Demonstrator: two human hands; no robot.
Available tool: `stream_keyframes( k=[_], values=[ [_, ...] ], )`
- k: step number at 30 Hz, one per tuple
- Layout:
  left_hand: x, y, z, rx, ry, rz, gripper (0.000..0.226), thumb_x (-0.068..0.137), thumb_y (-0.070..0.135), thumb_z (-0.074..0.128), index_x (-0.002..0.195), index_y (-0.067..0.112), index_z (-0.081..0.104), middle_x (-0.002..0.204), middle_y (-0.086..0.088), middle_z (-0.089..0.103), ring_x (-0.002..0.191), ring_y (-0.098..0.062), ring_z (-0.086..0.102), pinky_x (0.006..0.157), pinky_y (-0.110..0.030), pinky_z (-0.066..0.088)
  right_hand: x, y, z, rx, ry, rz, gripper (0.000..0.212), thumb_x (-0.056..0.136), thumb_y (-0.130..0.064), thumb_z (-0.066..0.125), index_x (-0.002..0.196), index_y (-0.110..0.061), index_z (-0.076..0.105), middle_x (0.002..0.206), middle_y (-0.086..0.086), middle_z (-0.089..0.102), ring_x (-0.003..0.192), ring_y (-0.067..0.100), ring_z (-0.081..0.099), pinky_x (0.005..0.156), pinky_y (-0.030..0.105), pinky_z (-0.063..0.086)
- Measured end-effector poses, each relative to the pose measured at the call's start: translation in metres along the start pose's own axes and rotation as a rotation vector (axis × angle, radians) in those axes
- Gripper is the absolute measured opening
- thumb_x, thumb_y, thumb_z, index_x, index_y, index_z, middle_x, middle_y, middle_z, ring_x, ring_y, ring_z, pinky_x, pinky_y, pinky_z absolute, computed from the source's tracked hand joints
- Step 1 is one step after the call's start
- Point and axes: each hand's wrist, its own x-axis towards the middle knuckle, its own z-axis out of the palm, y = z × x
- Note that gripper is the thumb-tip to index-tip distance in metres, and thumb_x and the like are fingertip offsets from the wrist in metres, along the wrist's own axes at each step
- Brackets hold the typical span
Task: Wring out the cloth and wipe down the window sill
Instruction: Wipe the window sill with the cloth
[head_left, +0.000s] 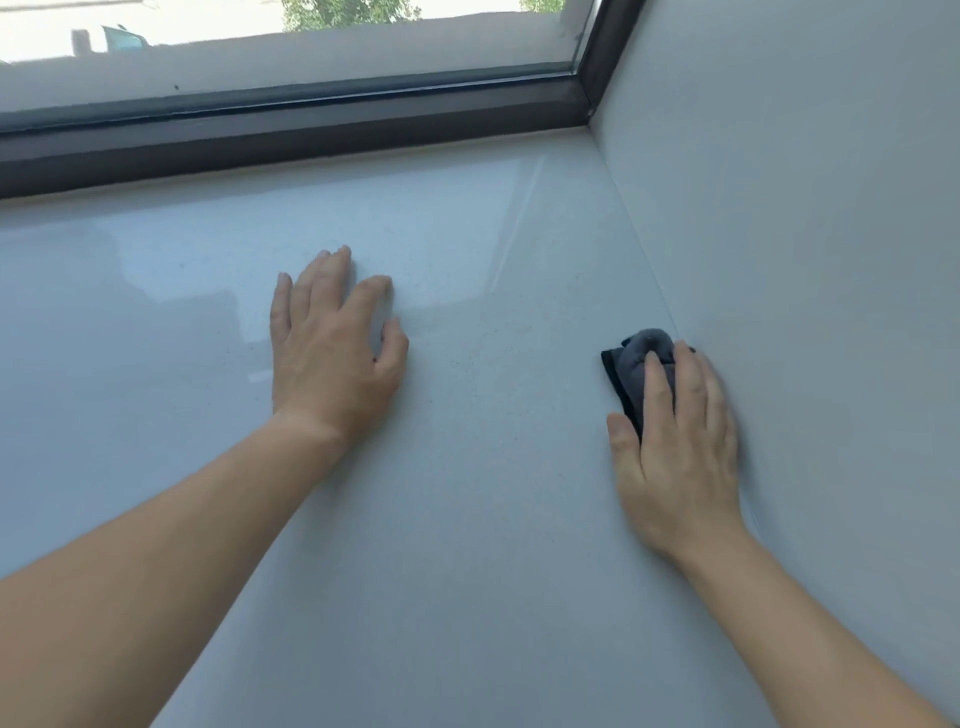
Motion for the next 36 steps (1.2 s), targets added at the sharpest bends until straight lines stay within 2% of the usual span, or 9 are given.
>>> stream_keyframes(
  k=[2, 4, 8, 11, 14, 18, 24, 32, 36],
  values=[
    [-0.008, 0.005, -0.004, -0.032, 0.033, 0.016, 0.035, 0.09, 0.034, 0.043, 0.115, 0.019, 0.063, 0.14, -0.007, 0.048, 0.141, -0.027, 0.032, 0.123, -0.046, 0.003, 0.006, -0.004, 0.0, 0.009, 0.021, 0.016, 0.069, 0.096, -0.051, 0.023, 0.153, -0.011, 0.025, 0.163, 0.013, 0.016, 0.151, 0.031, 0.011, 0.119, 0.051, 0.018],
    [-0.023, 0.015, -0.007, -0.038, 0.022, 0.039, 0.036, 0.089, 0.031, 0.047, 0.116, 0.016, 0.066, 0.139, -0.009, 0.05, 0.14, -0.029, 0.036, 0.123, -0.048, 0.004, 0.03, -0.013, 0.0, 0.02, 0.033, -0.006, 0.07, 0.096, -0.053, 0.022, 0.154, -0.013, 0.022, 0.164, 0.013, 0.015, 0.15, 0.032, 0.01, 0.119, 0.05, 0.015],
    [-0.076, 0.043, -0.003, -0.021, -0.089, 0.061, 0.043, 0.086, 0.033, 0.048, 0.124, 0.017, 0.062, 0.15, -0.014, 0.042, 0.146, -0.031, 0.028, 0.122, -0.052, 0.004, 0.12, -0.047, -0.002, 0.06, 0.028, -0.095, 0.065, 0.099, -0.053, 0.027, 0.156, -0.021, 0.02, 0.165, 0.008, 0.011, 0.151, 0.03, 0.006, 0.121, 0.048, 0.01],
    [-0.11, 0.057, 0.007, 0.024, -0.141, 0.031, 0.054, 0.089, 0.04, 0.04, 0.138, 0.022, 0.05, 0.161, -0.013, 0.025, 0.152, -0.027, 0.011, 0.122, -0.051, -0.002, 0.147, -0.067, -0.001, 0.105, 0.029, -0.124, 0.062, 0.099, -0.052, 0.029, 0.155, -0.024, 0.025, 0.165, 0.004, 0.013, 0.151, 0.027, 0.007, 0.122, 0.046, 0.011],
    [-0.131, 0.064, 0.013, 0.088, -0.172, -0.007, 0.067, 0.091, 0.045, 0.032, 0.153, 0.023, 0.029, 0.166, -0.012, 0.004, 0.153, -0.023, -0.009, 0.121, -0.049, -0.01, 0.093, -0.053, 0.002, 0.096, 0.038, -0.24, 0.06, 0.098, -0.047, 0.035, 0.152, -0.021, 0.032, 0.162, 0.006, 0.021, 0.15, 0.028, 0.015, 0.12, 0.047, 0.018],
    [-0.138, 0.069, 0.014, 0.122, -0.184, -0.023, 0.069, 0.092, 0.046, 0.033, 0.155, 0.02, 0.026, 0.166, -0.013, 0.002, 0.153, -0.023, -0.009, 0.122, -0.048, -0.009, -0.005, -0.017, 0.006, 0.09, 0.016, -0.314, 0.058, 0.097, -0.044, 0.036, 0.149, -0.018, 0.037, 0.16, 0.008, 0.027, 0.149, 0.029, 0.021, 0.118, 0.048, 0.025],
    [-0.144, 0.072, 0.013, 0.159, -0.178, -0.044, 0.066, 0.091, 0.045, 0.033, 0.152, 0.02, 0.031, 0.166, -0.013, 0.006, 0.153, -0.024, -0.007, 0.121, -0.047, -0.012, 0.028, -0.012, -0.004, 0.008, 0.029, -0.044, 0.065, 0.101, -0.047, 0.028, 0.154, -0.01, 0.025, 0.163, 0.015, 0.017, 0.15, 0.033, 0.013, 0.122, 0.047, 0.014],
    [-0.189, 0.09, 0.018, 0.148, -0.191, -0.044, 0.063, 0.095, 0.044, 0.028, 0.154, 0.023, 0.028, 0.166, -0.011, 0.005, 0.153, -0.022, -0.009, 0.121, -0.048, -0.01, -0.063, 0.013, 0.0, -0.043, -0.024, -0.284, 0.071, 0.098, -0.049, 0.028, 0.152, -0.003, 0.03, 0.162, 0.019, 0.021, 0.15, 0.033, 0.014, 0.123, 0.044, 0.007],
    [-0.197, 0.086, 0.021, 0.186, -0.21, -0.03, 0.065, 0.096, 0.049, 0.021, 0.157, 0.027, 0.017, 0.167, -0.006, -0.004, 0.151, -0.018, -0.018, 0.121, -0.047, -0.011, -0.022, 0.011, -0.005, -0.045, -0.015, -0.108, 0.075, 0.099, -0.052, 0.023, 0.154, -0.001, 0.022, 0.163, 0.021, 0.015, 0.151, 0.036, 0.011, 0.124, 0.047, 0.008]
  ],
)
